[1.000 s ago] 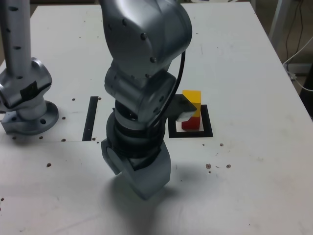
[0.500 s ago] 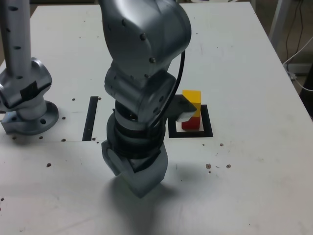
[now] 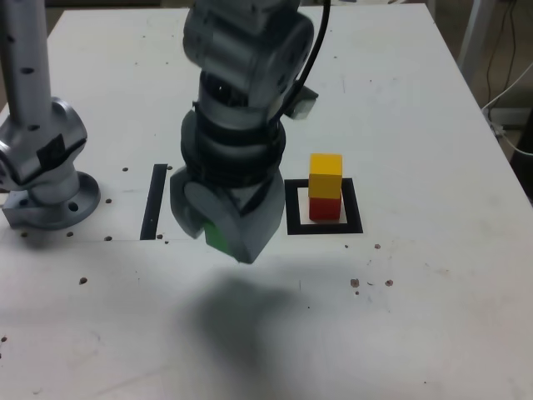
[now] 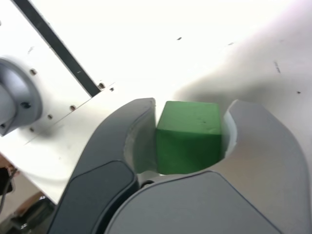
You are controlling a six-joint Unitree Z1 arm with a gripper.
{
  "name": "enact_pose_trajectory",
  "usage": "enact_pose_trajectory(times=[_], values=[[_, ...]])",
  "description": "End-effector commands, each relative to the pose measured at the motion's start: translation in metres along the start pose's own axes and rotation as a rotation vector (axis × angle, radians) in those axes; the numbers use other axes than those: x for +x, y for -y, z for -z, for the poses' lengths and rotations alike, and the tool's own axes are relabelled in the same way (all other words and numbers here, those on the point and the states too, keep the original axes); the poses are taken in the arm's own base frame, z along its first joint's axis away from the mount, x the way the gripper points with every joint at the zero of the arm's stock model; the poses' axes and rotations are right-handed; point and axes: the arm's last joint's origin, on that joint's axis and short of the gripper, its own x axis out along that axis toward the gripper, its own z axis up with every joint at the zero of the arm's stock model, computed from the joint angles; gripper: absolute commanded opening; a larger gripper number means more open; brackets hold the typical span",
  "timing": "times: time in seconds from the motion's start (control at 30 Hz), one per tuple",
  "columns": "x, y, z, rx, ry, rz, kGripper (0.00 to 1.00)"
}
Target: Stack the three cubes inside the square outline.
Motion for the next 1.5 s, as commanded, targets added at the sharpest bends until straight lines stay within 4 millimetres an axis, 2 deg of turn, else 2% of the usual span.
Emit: enact_pose_trajectory(times=[0.0, 0.3, 0.63, 1.07, 1.47], values=[[-0.015, -0.019, 0.003, -0.073, 0.024, 0.026, 0.19], [-0.043, -0.075, 0.011, -0.245, 0.071, 0.097, 0.19], [-0.044, -0.122, 0.003, -0.329, 0.114, 0.137, 0.19], [-0.026, -0.148, -0.018, -0.357, 0.089, 0.131, 0.19], [-0.015, -0.157, -0.029, -0.357, 0.075, 0.146, 0.2]])
